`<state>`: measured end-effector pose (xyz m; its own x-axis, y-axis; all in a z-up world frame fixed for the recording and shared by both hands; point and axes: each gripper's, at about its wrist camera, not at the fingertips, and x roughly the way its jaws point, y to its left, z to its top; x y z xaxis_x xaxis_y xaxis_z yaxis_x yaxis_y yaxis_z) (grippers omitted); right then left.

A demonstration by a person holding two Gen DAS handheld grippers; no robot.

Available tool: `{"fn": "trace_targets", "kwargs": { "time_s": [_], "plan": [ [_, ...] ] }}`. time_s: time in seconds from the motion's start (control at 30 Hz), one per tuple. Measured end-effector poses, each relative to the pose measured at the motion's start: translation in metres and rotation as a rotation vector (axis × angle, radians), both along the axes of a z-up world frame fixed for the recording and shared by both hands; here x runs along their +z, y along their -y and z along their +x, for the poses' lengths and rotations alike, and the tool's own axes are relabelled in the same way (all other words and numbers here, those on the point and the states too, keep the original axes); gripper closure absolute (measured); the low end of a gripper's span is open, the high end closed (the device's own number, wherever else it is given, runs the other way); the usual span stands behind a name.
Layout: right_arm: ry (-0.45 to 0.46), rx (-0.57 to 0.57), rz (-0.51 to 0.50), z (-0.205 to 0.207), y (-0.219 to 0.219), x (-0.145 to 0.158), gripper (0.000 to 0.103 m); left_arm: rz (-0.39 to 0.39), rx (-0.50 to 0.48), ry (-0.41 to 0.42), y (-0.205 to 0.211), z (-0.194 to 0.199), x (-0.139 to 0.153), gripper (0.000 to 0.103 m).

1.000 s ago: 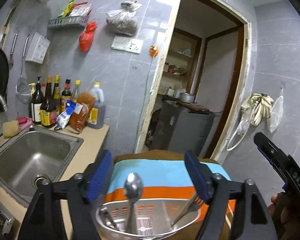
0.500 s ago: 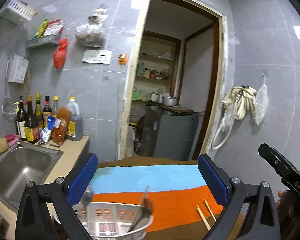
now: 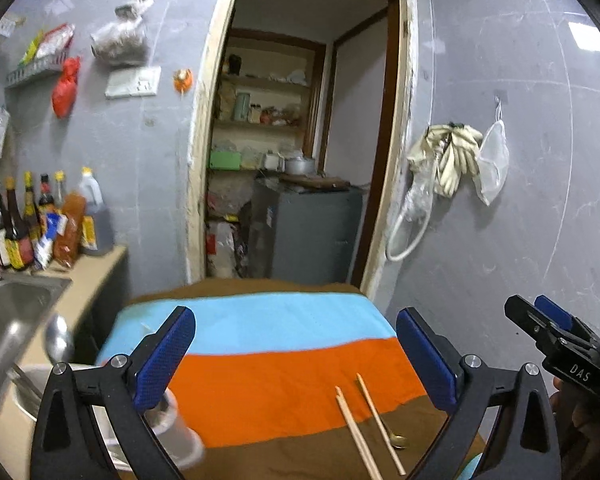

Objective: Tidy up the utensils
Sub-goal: 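Move both tools back over the chopsticks and small gold spoon on the cloth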

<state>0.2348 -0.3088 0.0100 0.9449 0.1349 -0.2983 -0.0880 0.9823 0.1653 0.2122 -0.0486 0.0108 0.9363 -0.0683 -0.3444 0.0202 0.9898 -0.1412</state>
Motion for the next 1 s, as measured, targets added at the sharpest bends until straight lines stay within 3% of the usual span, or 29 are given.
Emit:
{"fn": "trace_targets", "kwargs": {
  "time_s": [0.3,0.6,0.73,1.0],
  "plan": [
    [-0.133,0.024,-0.011,0.038,0.033,-0.052,0.005,-0.037,-0.021,-0.145,0.029,0.034,-0.058,0.002],
    [-0.284,0.113,-0.025,0.067,0.027,-0.113,0.005,-0.058,-0.04,-0.303,0.034,0.063,-0.108,0.002],
    [-0.357,0.163,-0.036,0.076,0.019,-0.139,0.005,-0.074,-0.052,-0.374,0.033,0.076,-0.127,0.014],
    [-0.443,0.278,-0.085,0.086,-0.009,-0.173,0.008,-0.115,-0.055,-0.46,0.029,0.089,-0.154,0.018]
  ]
}}
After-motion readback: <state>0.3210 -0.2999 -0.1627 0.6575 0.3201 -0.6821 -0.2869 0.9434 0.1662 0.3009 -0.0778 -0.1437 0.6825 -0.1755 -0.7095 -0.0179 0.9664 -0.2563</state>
